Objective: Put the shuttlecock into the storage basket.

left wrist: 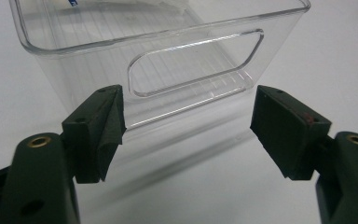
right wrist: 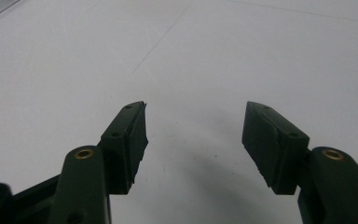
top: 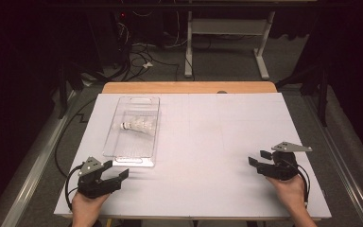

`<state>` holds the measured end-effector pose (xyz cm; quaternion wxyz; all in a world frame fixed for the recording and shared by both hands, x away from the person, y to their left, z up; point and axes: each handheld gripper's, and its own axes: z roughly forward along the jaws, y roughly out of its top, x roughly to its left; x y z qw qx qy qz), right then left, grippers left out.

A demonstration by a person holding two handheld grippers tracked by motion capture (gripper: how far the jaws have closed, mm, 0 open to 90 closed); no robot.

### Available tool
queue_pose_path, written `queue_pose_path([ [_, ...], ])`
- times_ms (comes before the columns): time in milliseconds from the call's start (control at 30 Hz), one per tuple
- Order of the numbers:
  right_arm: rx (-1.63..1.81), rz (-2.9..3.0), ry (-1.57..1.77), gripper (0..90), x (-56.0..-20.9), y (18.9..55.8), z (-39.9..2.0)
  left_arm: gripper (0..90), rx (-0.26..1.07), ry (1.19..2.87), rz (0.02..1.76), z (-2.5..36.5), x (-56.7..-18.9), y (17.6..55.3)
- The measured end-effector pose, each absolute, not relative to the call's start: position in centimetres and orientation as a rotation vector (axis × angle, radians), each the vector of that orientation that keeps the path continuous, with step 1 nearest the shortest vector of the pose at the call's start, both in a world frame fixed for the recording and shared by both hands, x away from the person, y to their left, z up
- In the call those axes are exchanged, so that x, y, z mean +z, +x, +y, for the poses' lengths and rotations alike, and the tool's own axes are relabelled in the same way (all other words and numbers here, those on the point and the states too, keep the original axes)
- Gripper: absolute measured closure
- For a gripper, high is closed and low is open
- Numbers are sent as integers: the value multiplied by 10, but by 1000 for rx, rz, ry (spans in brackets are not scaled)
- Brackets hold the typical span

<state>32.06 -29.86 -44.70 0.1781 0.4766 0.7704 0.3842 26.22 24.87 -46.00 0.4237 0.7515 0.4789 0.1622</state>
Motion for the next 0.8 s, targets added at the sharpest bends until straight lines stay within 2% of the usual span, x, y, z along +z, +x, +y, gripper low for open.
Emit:
queue_pose_path([
  [800,1125,2127,1362,372,-452,308,-311,270,410,1873,1204,251,-460,262],
])
